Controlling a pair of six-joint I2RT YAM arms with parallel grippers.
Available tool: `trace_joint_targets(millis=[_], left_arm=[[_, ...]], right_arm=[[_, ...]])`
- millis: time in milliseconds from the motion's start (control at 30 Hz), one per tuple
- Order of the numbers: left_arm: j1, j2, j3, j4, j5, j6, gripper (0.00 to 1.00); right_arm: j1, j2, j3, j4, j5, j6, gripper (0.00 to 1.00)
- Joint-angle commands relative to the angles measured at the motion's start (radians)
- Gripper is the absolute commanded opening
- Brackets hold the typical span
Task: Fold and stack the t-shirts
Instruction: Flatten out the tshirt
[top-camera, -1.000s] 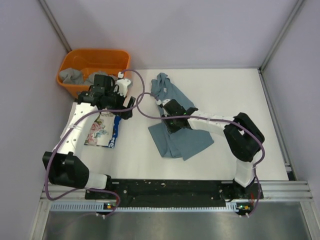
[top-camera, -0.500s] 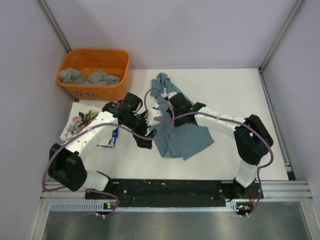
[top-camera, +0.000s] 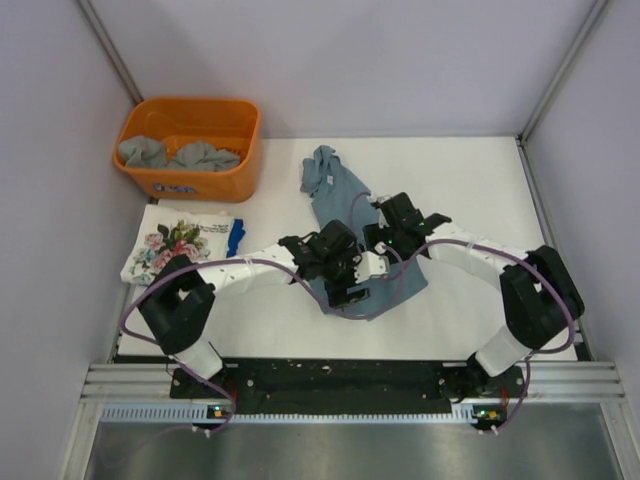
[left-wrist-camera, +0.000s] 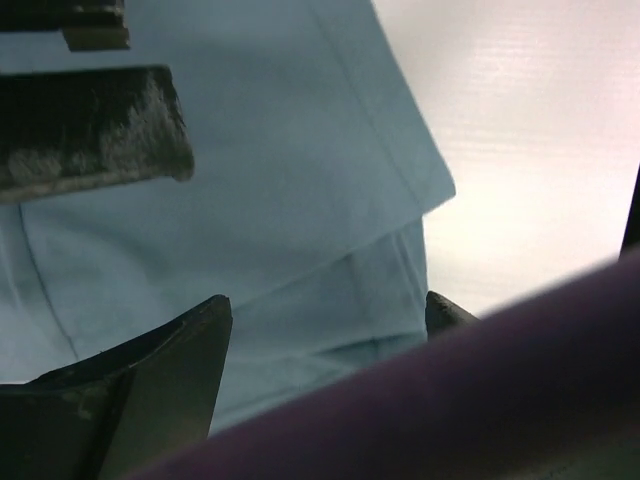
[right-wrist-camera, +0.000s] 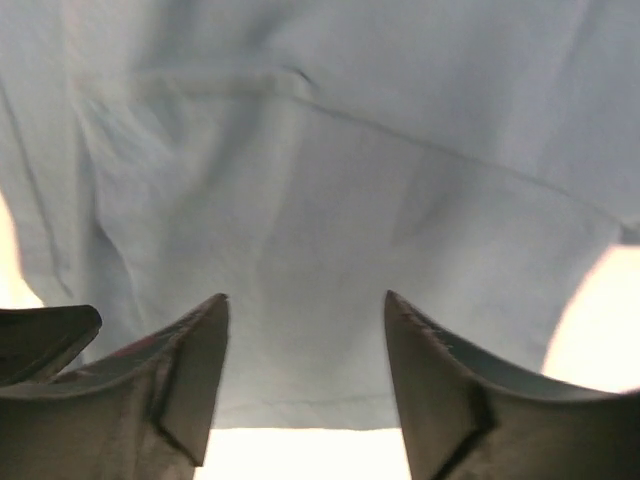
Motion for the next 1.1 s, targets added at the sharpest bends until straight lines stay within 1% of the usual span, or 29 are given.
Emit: trace_joint_targets(millis=[0,133,233,300,400,500,567,633,700,767,800,833,867,900,933,1000,1033,1067], left_arm=[[-0.073,0.053,-0.071,0.02,-0.092,0.081,0.8],[-0.081,0.05,-0.068,-0.034,-0.059,0.107,0.78],[-0.082,0.033,-0.068,-0.1,-0.041,0.146,0.83],[-0.082,0.016,-0.077,-0.147,-0.038,0.176,0.87],[-0.082,-0.01,-0.117,-0.186,-0.018,0.224,0.91],[-0.078,-0.018,-0.196,-0.085,-0.056,0.207,0.92],[-0.078,-0.016,-0.233,-0.01,-0.11,0.19,0.91],[-0.07,-0.021,-0.252,0.052,-0.151,0.163,0.88],[-0.053,-0.031,-0.262,0.093,-0.171,0.148,0.81],[-0.038,-0.042,-0.276,0.122,-0.186,0.147,0.7],[-0.033,-0.05,-0.281,0.127,-0.191,0.147,0.62],[-0.024,-0.057,-0.281,0.116,-0.188,0.147,0.51],[-0.016,-0.071,-0.273,0.098,-0.177,0.147,0.35],[-0.007,-0.087,-0.263,0.06,-0.153,0.144,0.13],[0.01,-0.108,-0.249,0.04,-0.125,0.135,0.0],[0.06,-0.143,-0.22,-0.012,-0.05,0.123,0.0],[0.095,-0.156,-0.201,-0.037,-0.015,0.114,0.0],[0.128,-0.166,-0.183,-0.054,0.025,0.099,0.0]], right_arm=[[-0.015,-0.129,-0.049,-0.078,0.164,0.099,0.7],[-0.012,-0.188,-0.125,-0.118,0.139,0.15,0.78],[0.0,-0.221,-0.144,-0.147,0.149,0.176,0.8],[0.002,-0.238,-0.148,-0.16,0.149,0.159,0.81],[0.025,-0.264,-0.138,-0.161,0.1,0.07,0.81],[0.031,-0.322,-0.133,-0.126,0.037,-0.006,0.82],[0.023,-0.368,-0.142,-0.095,0.034,-0.043,0.84],[-0.009,-0.398,-0.147,-0.075,0.0,-0.056,0.86],[-0.05,-0.413,-0.156,-0.065,-0.06,-0.059,0.86],[-0.064,-0.421,-0.164,-0.062,-0.08,-0.076,0.85],[-0.063,-0.43,-0.17,-0.054,-0.094,-0.092,0.85],[-0.063,-0.441,-0.176,-0.043,-0.112,-0.109,0.84],[-0.064,-0.451,-0.185,-0.029,-0.129,-0.126,0.84],[-0.064,-0.467,-0.196,-0.01,-0.146,-0.138,0.83],[-0.064,-0.484,-0.211,0.01,-0.175,-0.158,0.83],[-0.063,-0.525,-0.24,0.067,-0.225,-0.186,0.82],[-0.061,-0.548,-0.257,0.098,-0.276,-0.206,0.82],[-0.057,-0.574,-0.283,0.153,-0.305,-0.227,0.82]])
